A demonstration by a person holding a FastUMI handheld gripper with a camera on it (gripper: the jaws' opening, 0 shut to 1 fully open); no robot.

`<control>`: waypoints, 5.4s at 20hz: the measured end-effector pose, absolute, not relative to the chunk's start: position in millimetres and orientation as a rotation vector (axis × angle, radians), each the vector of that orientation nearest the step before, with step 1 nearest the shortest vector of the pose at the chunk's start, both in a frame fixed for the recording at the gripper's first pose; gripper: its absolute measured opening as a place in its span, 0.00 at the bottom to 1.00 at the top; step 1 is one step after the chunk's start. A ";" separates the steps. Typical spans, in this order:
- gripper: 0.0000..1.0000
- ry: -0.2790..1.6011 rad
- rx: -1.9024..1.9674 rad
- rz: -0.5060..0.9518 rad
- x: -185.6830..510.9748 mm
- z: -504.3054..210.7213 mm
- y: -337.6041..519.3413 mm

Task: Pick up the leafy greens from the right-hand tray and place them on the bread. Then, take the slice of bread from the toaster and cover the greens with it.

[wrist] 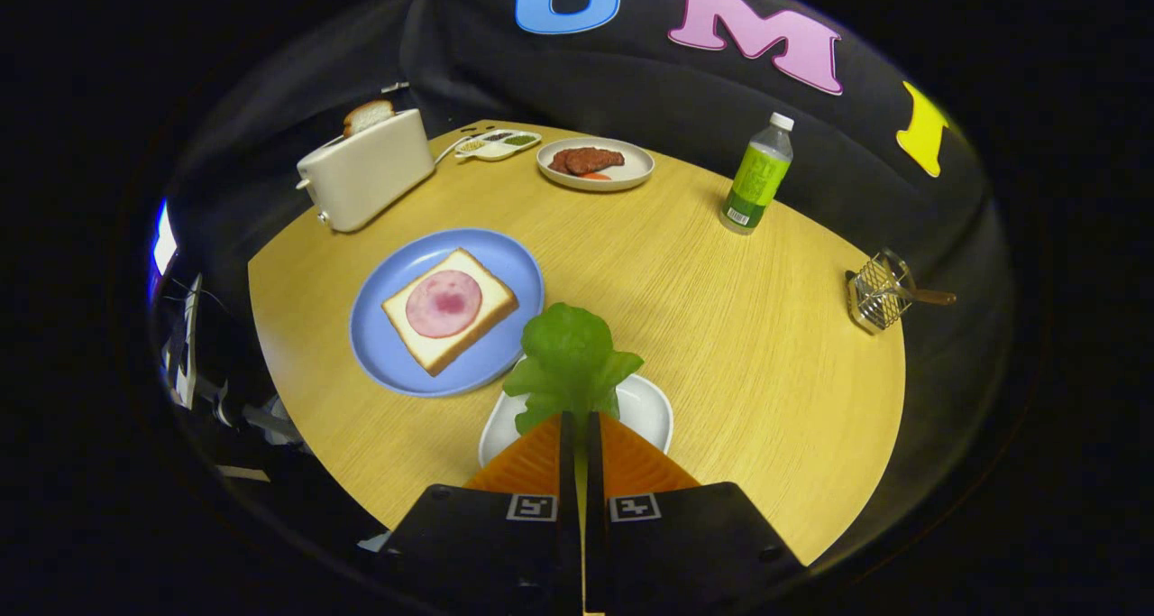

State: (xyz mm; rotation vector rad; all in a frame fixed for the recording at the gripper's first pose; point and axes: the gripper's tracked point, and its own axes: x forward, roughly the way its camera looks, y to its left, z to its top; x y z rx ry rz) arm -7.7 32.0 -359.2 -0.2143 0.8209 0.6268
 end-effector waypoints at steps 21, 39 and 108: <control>0.13 0.786 -0.224 0.766 12.9 -306.8 200.0; 0.63 0.527 -0.121 0.746 44.7 -164.4 286.6; 0.15 0.689 0.314 0.349 29.7 -285.2 223.4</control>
